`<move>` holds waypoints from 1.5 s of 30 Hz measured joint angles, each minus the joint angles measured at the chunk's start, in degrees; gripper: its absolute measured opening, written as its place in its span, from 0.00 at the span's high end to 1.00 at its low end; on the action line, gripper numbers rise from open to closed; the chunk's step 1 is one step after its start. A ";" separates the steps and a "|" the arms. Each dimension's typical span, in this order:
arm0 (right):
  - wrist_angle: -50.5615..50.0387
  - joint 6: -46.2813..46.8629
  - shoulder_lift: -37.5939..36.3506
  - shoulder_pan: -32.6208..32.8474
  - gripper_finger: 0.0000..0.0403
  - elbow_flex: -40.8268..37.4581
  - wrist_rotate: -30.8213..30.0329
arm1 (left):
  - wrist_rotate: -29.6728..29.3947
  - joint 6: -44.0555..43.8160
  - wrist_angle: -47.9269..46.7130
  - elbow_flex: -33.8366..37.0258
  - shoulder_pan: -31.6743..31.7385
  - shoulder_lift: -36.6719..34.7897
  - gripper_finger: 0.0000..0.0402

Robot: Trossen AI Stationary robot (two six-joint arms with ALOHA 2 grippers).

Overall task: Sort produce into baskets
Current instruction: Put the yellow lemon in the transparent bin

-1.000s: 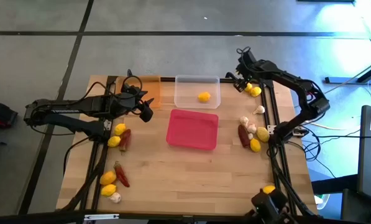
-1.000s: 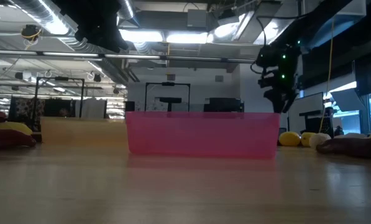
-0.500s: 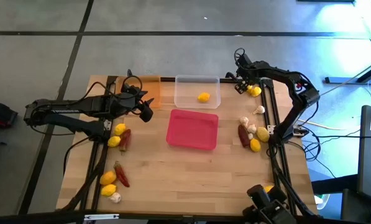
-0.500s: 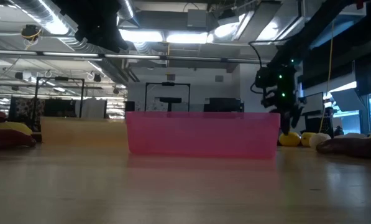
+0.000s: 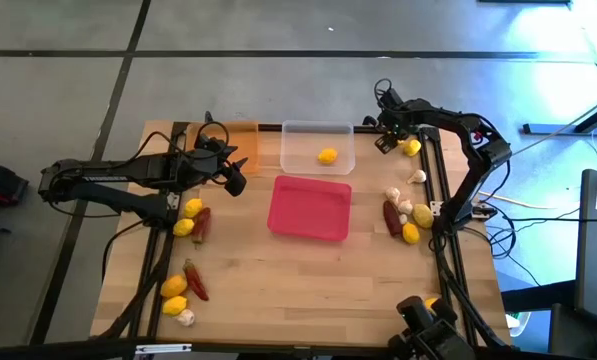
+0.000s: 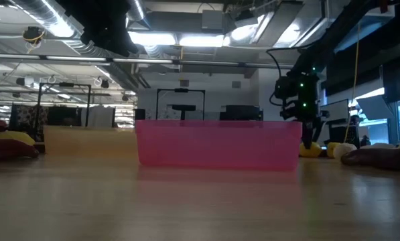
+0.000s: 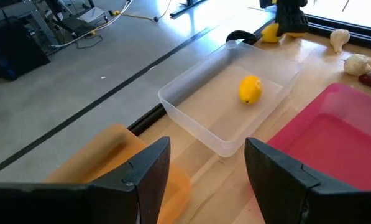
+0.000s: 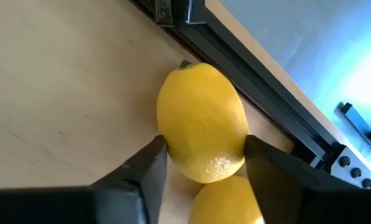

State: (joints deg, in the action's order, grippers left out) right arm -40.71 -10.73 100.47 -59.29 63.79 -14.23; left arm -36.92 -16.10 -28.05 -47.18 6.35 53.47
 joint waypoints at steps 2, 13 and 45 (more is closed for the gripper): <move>0.17 -0.21 -0.03 0.00 0.62 0.00 1.01 | 0.01 0.02 0.00 0.00 0.00 0.00 0.49; 1.13 -1.57 -0.19 0.07 0.71 0.04 2.31 | 0.01 0.02 0.00 0.00 0.00 0.00 0.49; 26.88 -4.18 -9.21 21.47 0.71 0.02 13.86 | -0.01 0.21 0.46 0.00 0.00 0.00 0.50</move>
State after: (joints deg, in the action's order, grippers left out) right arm -13.83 -14.91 91.26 -37.82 63.81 -0.36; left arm -36.93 -15.89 -27.59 -47.18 6.35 53.47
